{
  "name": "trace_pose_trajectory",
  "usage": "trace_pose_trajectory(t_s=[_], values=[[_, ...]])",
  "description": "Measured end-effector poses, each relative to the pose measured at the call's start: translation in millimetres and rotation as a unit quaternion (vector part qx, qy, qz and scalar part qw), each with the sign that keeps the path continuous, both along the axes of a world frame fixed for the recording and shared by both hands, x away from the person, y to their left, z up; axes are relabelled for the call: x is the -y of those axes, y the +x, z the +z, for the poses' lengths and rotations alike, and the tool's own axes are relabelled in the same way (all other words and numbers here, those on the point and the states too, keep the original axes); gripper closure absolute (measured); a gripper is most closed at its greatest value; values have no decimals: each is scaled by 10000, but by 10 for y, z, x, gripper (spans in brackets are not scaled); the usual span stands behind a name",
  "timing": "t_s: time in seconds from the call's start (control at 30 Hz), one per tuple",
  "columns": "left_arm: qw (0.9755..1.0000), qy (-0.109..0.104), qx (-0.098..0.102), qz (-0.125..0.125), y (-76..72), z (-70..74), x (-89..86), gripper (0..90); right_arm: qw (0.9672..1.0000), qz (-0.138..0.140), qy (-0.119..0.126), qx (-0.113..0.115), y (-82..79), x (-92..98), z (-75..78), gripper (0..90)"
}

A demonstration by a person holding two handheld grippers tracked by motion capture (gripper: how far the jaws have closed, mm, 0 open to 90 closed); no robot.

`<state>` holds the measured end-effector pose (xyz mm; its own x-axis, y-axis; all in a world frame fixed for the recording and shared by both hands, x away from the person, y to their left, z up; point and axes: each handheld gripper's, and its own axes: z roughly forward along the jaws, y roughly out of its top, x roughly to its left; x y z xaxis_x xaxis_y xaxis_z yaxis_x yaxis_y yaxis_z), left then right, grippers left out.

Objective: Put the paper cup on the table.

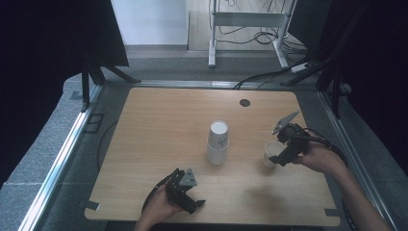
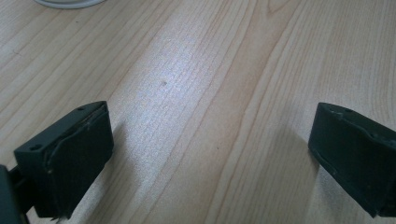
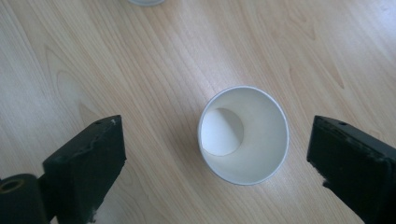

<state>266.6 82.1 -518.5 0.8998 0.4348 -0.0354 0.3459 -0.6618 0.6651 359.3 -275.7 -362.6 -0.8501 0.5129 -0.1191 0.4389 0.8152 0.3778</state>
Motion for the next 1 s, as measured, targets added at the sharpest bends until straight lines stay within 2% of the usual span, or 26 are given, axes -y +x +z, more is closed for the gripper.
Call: trace_pose_trajectory(t_s=[0.13,0.3,0.5,0.63,0.87,0.97,1.0], values=[[10000,6,10,1,2,0,-1,0,9994,-114,309,139,-82,76,13,35],[10000,-37,4,38,-1,-3,5,0,9976,-245,572,295,-176,161,-2,34],[10000,-39,4,49,1,-4,4,0,9939,-385,900,515,-297,279,-50,34],[10000,-36,5,59,2,-4,4,0,9895,-532,1138,712,-374,371,-101,27],[10000,-33,-4,68,2,-3,3,0,9800,-764,1602,895,-503,517,-238,6],[10000,-28,4,69,3,-3,3,0,9769,-839,1725,947,-552,549,-301,0],[10000,32,18,24,10,3,-5,0,9759,-870,1752,968,-570,556,-325,0]])
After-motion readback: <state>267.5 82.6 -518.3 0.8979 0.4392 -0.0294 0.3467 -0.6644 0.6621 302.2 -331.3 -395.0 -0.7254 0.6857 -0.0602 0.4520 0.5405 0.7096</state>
